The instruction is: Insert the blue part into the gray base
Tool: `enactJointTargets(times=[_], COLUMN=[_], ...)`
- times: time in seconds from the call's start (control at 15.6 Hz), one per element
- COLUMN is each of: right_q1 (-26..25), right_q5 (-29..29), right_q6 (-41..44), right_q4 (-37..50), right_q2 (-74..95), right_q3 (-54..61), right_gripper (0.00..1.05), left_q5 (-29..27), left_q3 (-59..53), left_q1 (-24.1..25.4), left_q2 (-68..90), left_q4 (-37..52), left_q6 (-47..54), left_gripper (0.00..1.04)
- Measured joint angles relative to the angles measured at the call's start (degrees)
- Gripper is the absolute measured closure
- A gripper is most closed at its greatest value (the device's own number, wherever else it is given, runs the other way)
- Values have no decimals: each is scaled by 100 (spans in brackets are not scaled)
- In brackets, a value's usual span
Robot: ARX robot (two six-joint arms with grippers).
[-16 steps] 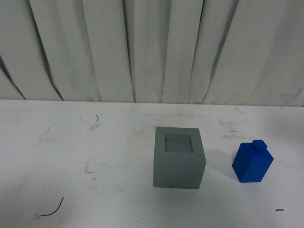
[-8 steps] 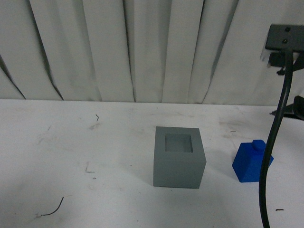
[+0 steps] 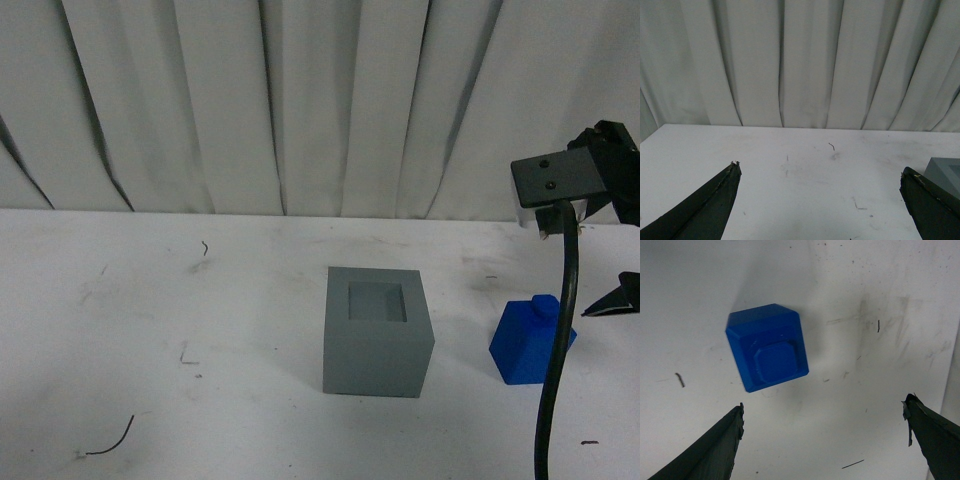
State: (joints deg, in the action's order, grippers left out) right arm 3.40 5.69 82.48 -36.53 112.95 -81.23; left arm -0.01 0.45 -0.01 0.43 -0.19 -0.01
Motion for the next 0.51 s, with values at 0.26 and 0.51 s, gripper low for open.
enactJointTargets(times=[0.26,0.51], right_q1=[4,72], right_q5=[-11,39], right_q6=[125,271], right_q4=[39,-13], right_q2=[131,485], right_q3=[-90,-142], right_gripper=[6,6], left_q5=[-2,0], left_q3=[0,0], left_q1=[0,0], left_q2=[0,0], left_q4=[2,2], left_q6=[0,0], left_gripper=[7,7])
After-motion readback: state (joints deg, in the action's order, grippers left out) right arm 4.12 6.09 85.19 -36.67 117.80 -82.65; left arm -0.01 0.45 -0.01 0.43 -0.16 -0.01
